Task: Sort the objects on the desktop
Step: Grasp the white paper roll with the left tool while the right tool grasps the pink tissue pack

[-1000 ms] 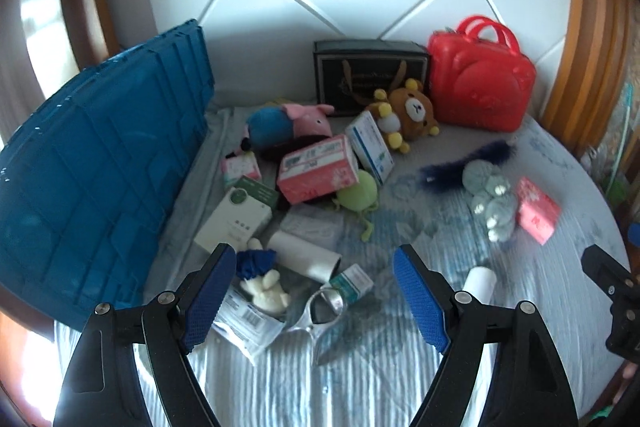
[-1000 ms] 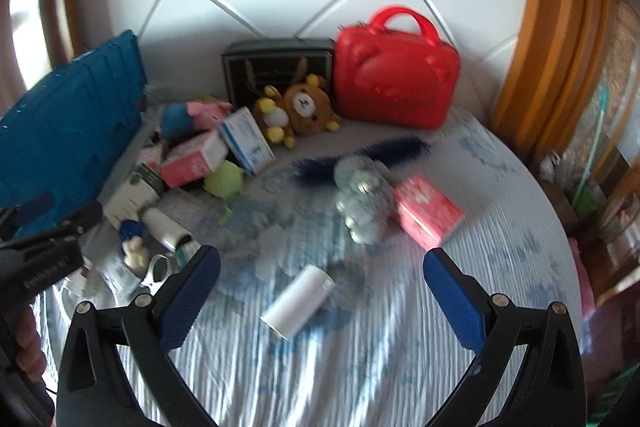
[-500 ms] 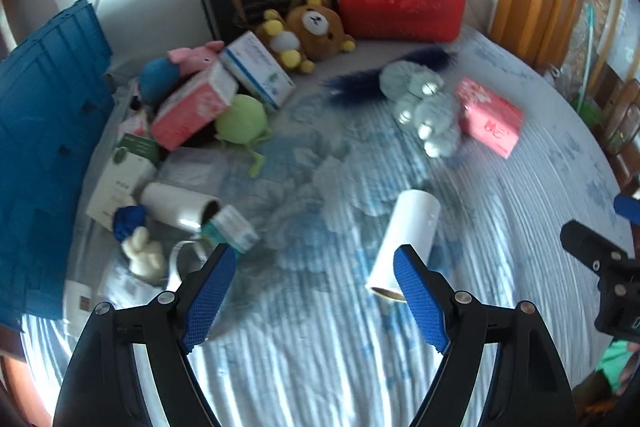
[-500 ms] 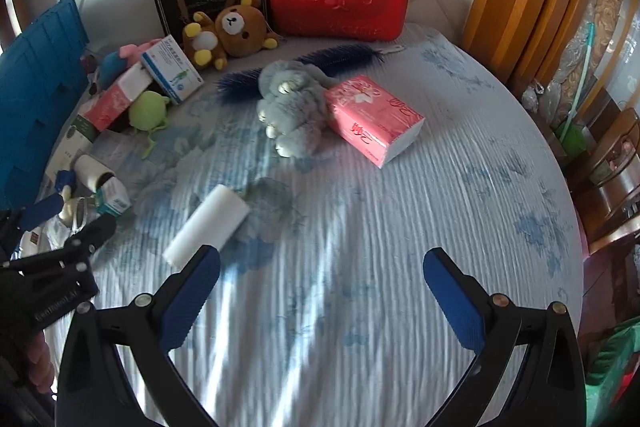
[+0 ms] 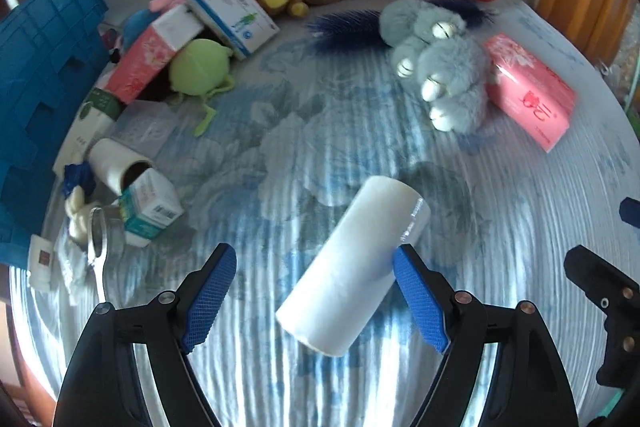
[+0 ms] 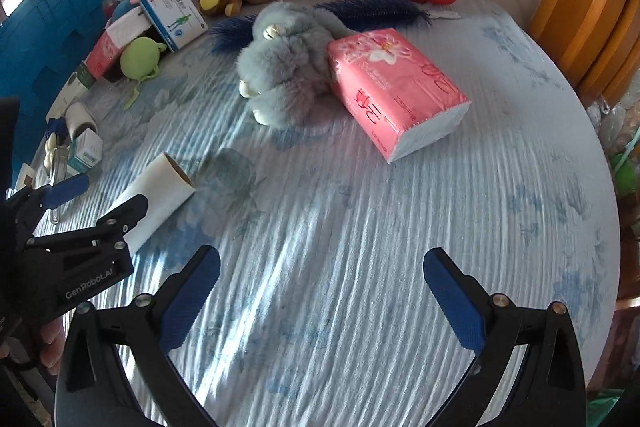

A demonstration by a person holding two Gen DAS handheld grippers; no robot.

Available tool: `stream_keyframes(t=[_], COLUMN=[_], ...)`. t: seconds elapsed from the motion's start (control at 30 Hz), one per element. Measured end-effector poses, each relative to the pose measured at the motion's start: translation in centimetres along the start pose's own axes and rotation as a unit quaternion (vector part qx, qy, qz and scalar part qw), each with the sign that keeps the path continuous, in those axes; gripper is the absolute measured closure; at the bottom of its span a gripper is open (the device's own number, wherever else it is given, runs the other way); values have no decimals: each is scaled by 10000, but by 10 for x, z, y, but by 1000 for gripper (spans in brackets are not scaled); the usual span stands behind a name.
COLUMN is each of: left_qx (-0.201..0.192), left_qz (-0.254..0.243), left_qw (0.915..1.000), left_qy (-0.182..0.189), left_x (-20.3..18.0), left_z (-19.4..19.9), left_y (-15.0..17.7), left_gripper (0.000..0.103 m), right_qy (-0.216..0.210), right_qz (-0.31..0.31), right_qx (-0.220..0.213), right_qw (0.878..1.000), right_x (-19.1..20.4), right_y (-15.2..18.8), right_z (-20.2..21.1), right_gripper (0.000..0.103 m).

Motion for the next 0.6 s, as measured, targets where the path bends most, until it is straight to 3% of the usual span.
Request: stream_keyframes(t=[0.17, 0.23, 0.47, 0.6], left_qx=[215, 325, 438, 414], left_qz=[-132, -135, 199, 577], left_qw=[9993, 9988, 9983, 9973], left_qy=[266, 352, 339, 160], left_x=[-14, -19, -35, -49], left_z=[-16, -22, -23, -21], left_y=[4, 6, -2, -14], left_gripper=[26, 50, 51, 51], right_qy=[236, 282, 340, 163], right_qz=[-187, -330, -230, 247], right_qx=[71, 42, -25, -53], right_qw=[9995, 9990, 9992, 9995], right_x=[-15, -24, -50, -67], right_y=[5, 6, -17, -41], right_z=[-5, -4, -6, -19], right_gripper=[0, 0, 0, 0])
Point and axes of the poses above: each gripper's, at about its wrist camera, not at the fingertips, and z roughly against the way its jaws point, x to its left, y to its underside, the point moved 3 cm from there along -z, roughly the way its jaws point, and after that the axes turned 8 degrees about -x, right-handed, at the moved point
